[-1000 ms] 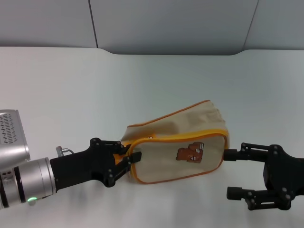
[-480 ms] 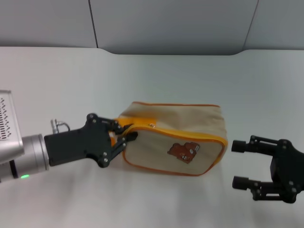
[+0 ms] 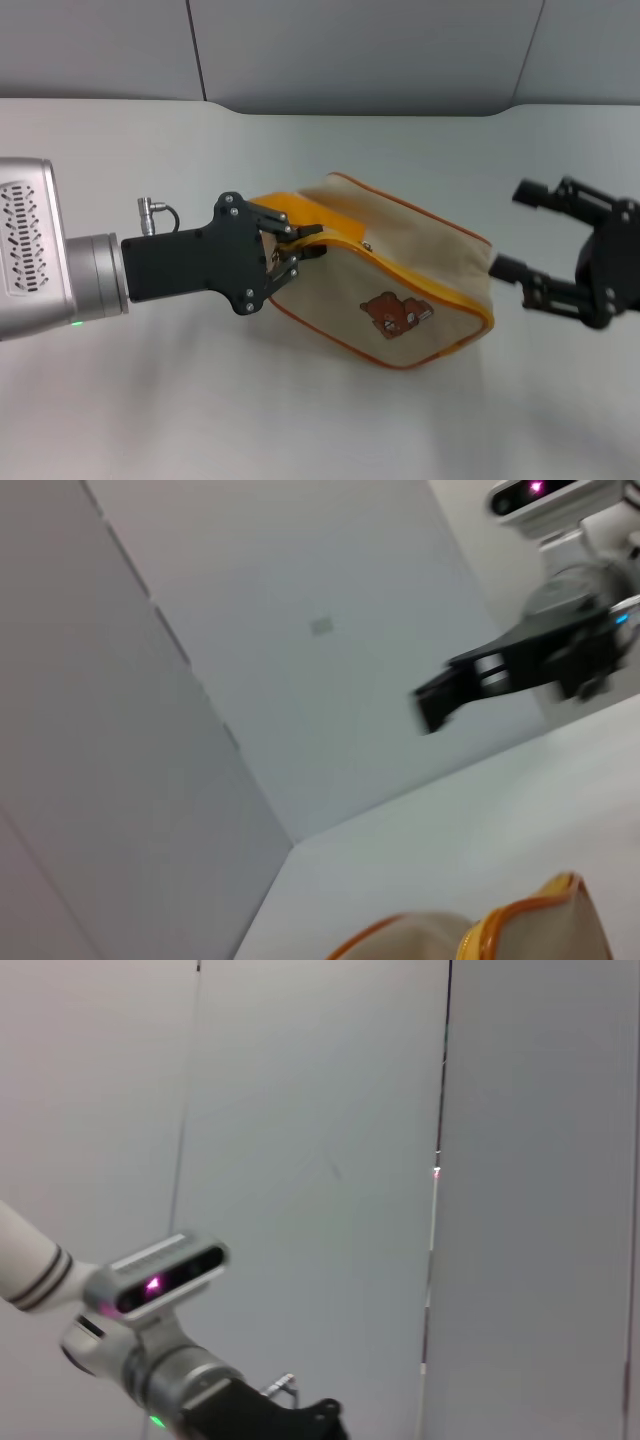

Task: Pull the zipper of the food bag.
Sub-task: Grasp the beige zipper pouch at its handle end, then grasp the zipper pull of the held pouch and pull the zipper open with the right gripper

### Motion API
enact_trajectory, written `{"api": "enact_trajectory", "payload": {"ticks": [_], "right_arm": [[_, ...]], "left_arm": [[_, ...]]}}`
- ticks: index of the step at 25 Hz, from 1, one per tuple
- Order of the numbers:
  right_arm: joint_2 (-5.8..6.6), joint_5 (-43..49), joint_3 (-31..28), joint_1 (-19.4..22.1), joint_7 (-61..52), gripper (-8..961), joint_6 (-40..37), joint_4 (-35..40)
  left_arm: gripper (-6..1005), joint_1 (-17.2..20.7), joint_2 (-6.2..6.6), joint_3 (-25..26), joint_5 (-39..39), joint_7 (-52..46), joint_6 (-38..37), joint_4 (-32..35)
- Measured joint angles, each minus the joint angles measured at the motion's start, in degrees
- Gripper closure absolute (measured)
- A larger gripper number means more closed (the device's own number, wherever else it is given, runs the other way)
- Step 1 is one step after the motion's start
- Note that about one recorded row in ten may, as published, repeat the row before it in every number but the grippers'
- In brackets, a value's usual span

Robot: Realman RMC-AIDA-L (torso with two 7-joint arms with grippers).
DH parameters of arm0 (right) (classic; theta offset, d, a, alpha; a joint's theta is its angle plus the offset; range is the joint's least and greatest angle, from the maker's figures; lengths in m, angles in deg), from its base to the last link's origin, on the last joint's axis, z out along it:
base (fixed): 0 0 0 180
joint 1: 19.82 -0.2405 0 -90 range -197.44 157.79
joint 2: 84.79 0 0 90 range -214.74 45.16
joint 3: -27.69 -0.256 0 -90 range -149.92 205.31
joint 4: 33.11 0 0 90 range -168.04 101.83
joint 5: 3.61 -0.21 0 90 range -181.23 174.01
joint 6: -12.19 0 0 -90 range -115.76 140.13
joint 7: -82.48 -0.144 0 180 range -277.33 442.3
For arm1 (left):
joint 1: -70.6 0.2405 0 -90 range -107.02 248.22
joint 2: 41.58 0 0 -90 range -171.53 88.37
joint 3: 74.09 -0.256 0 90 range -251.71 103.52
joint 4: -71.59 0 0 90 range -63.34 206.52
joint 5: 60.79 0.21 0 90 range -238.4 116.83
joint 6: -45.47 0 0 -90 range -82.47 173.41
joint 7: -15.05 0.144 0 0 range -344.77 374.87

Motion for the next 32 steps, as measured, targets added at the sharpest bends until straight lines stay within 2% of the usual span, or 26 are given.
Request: {"api": "enact_trajectory", "payload": {"ticks": [6, 10, 12, 15, 17, 24, 29, 32], "right_arm": [[-0.16, -0.2, 1.2, -5.0, 0.9, 168, 6.0, 2.8], [-0.23, -0.1, 6.1, -7.6, 1.5, 168, 10.2, 4.6], [-0.31, -0.1, 10.5, -8.6, 3.1, 168, 12.8, 5.6], [-0.71, -0.2, 12.2, -8.9, 5.0, 168, 14.0, 5.9], [-1.28, -0.3, 12.8, -9.2, 7.5, 289, 14.7, 6.1], [-1.36, -0.3, 15.5, -9.9, 8.9, 492, 16.7, 6.2], [-1.43, -0.3, 18.0, -10.3, 9.0, 741, 17.6, 6.3], [-1.46, -0.4, 19.1, -10.6, 9.0, 760, 17.6, 6.3]], "left_arm": [[895, -0.6, -0.02, -0.3, 0.0, 0.5, -0.6, 1.5], [896, -0.9, -0.02, -0.1, 0.0, 0.8, -0.1, 1.4], [896, -1.2, -0.10, 0.2, -0.1, 0.8, 0.3, 1.4], [896, -1.5, -0.12, 0.6, -0.1, 0.8, 0.5, 1.3], [896, -1.6, -0.13, 0.9, -0.2, 0.8, 0.6, 1.2], [896, -1.7, -0.13, 1.1, -0.3, 0.9, 0.8, 1.2], [896, -1.8, -0.14, 1.1, -0.3, 0.9, 0.8, 1.3], [896, -2.0, -0.14, 1.1, -0.3, 0.9, 0.9, 1.3]]}}
